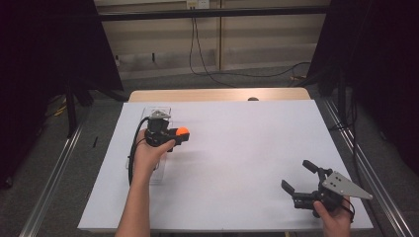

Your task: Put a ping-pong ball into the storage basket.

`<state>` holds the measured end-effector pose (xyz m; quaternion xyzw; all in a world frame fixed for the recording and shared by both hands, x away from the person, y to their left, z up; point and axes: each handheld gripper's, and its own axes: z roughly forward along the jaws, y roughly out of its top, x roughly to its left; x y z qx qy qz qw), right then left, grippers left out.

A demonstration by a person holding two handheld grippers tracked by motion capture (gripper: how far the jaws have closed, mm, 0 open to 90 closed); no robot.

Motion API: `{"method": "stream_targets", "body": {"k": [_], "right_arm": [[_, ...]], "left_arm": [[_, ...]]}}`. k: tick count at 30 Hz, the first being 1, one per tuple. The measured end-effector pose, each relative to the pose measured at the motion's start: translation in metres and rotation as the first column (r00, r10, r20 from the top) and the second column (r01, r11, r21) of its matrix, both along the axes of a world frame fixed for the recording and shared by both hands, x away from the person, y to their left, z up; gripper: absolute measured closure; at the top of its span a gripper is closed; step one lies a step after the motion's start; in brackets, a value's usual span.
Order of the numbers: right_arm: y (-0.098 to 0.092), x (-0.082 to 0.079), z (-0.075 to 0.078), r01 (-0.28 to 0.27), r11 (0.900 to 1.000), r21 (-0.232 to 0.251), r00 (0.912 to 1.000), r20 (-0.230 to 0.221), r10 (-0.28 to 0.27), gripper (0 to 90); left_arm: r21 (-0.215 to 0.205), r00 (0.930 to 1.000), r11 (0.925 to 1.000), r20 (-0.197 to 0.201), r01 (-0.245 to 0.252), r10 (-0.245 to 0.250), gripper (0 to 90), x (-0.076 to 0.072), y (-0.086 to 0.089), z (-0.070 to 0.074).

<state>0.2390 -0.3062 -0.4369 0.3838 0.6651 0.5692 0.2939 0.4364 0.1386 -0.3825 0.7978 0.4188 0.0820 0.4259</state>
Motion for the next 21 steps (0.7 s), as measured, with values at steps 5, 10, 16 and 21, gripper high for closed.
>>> {"method": "stream_targets", "body": {"k": [5, 10, 16, 21], "right_arm": [[0.000, 0.000, 0.000, -0.003, 1.000, -0.001, 1.0000, 0.000, 0.003, 1.0], [0.000, 0.000, 0.000, -0.002, 1.000, -0.001, 1.0000, 0.000, 0.002, 1.0], [0.001, 0.000, 0.000, -0.004, 1.000, -0.002, 1.0000, 0.001, 0.004, 1.0], [0.000, 0.000, 0.000, -0.003, 1.000, -0.001, 1.0000, 0.000, 0.003, 1.0]], "left_arm": [[0.010, 1.0000, 0.9999, 0.003, -0.002, 0.002, 50.8, 0.000, 0.003, 0.000], [0.003, 0.9999, 0.9999, 0.003, -0.015, 0.015, 50.8, 0.001, 0.005, 0.000], [0.005, 0.9998, 0.9998, 0.001, -0.020, 0.020, 50.8, 0.001, 0.009, 0.000], [0.008, 0.9997, 0.9996, 0.004, -0.025, 0.025, 50.8, 0.001, 0.013, 0.000]]}}
